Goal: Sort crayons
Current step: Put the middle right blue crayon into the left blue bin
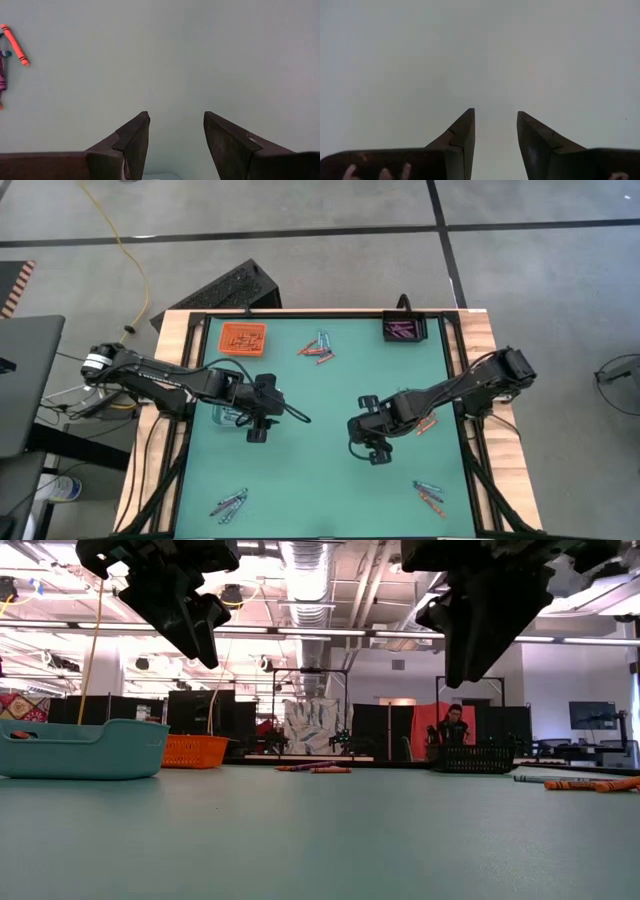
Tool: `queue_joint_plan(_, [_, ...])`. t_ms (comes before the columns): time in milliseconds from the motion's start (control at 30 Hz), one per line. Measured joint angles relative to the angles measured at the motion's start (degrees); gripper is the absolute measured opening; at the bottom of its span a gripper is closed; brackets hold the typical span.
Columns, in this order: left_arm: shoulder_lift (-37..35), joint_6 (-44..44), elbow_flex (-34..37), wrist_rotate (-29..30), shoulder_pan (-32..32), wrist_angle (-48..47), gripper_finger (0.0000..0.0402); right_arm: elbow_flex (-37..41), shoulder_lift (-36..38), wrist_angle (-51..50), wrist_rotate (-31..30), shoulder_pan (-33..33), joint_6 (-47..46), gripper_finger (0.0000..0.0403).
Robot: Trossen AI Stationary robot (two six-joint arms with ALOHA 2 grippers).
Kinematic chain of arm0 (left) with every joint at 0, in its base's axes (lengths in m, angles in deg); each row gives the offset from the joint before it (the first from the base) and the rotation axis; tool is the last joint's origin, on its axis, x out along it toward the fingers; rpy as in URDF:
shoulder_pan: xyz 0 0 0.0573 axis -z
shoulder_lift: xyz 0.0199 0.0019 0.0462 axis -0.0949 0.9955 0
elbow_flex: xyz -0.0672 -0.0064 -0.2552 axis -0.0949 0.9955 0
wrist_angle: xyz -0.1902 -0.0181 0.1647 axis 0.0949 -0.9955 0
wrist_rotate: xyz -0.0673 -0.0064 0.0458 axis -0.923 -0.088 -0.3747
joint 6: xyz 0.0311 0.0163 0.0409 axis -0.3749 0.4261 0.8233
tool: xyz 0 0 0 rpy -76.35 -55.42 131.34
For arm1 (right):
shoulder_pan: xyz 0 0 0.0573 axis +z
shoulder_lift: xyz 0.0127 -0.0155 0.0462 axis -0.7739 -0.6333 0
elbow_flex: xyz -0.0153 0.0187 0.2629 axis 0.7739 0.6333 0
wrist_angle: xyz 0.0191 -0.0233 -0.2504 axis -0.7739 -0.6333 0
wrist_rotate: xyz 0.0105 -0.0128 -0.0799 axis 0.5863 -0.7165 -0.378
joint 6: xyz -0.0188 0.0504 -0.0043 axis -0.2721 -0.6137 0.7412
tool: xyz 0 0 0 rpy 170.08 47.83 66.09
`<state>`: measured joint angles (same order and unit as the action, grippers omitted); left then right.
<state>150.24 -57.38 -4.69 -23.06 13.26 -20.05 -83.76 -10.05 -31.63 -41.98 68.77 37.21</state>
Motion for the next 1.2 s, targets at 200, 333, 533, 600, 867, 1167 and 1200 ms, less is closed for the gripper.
queue_joint_plan(200, [0.0,0.0,0.0,0.0,0.0,0.0,0.0178,0.0,0.0,0.0,0.0,0.3,-2.4,0.0136])
queue_joint_plan(333, [0.0,0.0,0.0,0.0,0.0,0.0,0.0178,0.0,0.0,0.1,-0.6,1.1,-2.1,0.0136])
queue_joint_plan(533, [0.0,0.0,0.0,0.0,0.0,0.0,0.0178,0.0,0.0,1.2,-0.9,1.3,-1.6,0.0136])
queue_joint_plan(600, [0.0,0.0,0.0,0.0,0.0,0.0,0.0178,0.0,0.0,0.8,-1.0,1.7,-1.6,0.0136])
queue_joint_plan(867, [0.0,0.0,0.0,0.0,0.0,0.0,0.0178,0.0,0.0,0.8,-1.2,2.7,-1.9,0.0136])
queue_joint_plan(1167, [0.0,0.0,0.0,0.0,0.0,0.0,0.0178,0.0,0.0,1.9,-1.4,3.6,-1.9,0.0137])
queue_joint_plan(1200, [0.0,0.0,0.0,0.0,0.0,0.0,0.0178,0.0,0.0,2.0,-1.5,3.6,-1.9,0.0137])
